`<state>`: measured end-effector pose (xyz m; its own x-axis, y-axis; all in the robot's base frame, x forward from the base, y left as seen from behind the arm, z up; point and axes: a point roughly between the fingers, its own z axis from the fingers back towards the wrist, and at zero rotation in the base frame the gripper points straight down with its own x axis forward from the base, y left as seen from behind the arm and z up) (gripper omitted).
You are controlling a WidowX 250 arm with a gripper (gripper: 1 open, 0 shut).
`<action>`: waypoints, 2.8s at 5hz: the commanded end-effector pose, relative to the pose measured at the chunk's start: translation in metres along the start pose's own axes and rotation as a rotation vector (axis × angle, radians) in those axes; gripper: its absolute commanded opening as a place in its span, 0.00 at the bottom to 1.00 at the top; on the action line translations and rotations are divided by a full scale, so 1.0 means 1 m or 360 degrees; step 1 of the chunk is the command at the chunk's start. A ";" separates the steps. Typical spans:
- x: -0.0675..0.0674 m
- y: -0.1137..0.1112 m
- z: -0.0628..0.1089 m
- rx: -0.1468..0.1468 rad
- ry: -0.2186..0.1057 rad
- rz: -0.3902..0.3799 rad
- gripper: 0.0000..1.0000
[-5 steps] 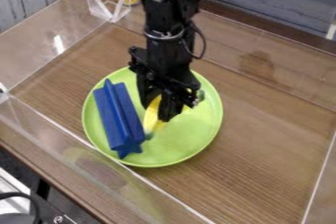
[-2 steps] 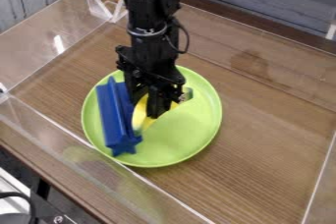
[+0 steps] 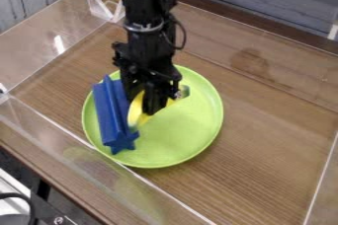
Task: Remove the banana from inside the green plate and put it on the table
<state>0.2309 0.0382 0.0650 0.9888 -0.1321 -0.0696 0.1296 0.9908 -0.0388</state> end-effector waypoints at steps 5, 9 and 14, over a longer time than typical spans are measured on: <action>-0.011 -0.037 0.014 0.0011 -0.0069 0.0126 0.00; -0.003 -0.064 0.039 0.0001 -0.0082 0.0037 0.00; 0.016 -0.144 0.012 -0.0036 -0.0142 0.0118 0.00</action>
<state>0.2257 -0.1039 0.0740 0.9986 -0.0502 -0.0138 0.0495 0.9976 -0.0491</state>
